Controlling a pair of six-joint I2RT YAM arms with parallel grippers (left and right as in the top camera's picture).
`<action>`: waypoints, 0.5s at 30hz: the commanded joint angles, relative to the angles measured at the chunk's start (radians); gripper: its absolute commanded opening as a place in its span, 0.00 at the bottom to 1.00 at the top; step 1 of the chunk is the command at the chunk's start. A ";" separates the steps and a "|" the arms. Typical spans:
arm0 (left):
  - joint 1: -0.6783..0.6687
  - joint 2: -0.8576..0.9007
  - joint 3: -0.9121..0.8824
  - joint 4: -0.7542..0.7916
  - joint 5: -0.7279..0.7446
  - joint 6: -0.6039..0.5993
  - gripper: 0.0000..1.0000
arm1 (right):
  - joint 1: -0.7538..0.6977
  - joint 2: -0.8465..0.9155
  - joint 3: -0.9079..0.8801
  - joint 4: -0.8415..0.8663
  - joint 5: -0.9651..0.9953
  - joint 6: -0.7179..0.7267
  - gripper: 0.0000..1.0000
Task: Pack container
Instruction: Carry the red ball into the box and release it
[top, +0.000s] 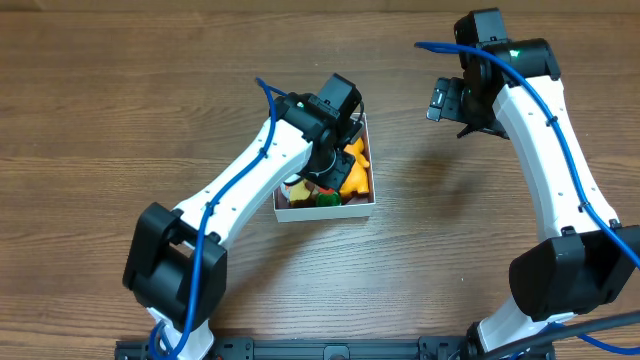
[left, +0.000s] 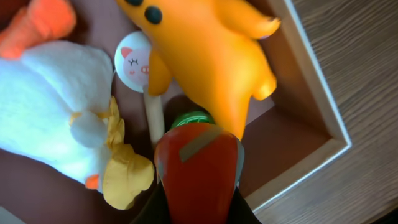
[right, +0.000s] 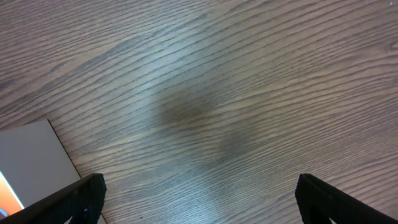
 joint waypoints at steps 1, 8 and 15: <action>-0.003 0.014 -0.005 -0.023 -0.027 -0.011 0.09 | 0.000 -0.028 0.018 0.005 0.014 0.001 1.00; -0.003 0.014 -0.005 -0.032 -0.056 -0.011 0.39 | 0.000 -0.028 0.018 0.005 0.014 0.001 1.00; -0.003 0.013 -0.004 -0.031 -0.056 -0.011 0.77 | 0.000 -0.028 0.018 0.005 0.014 0.001 1.00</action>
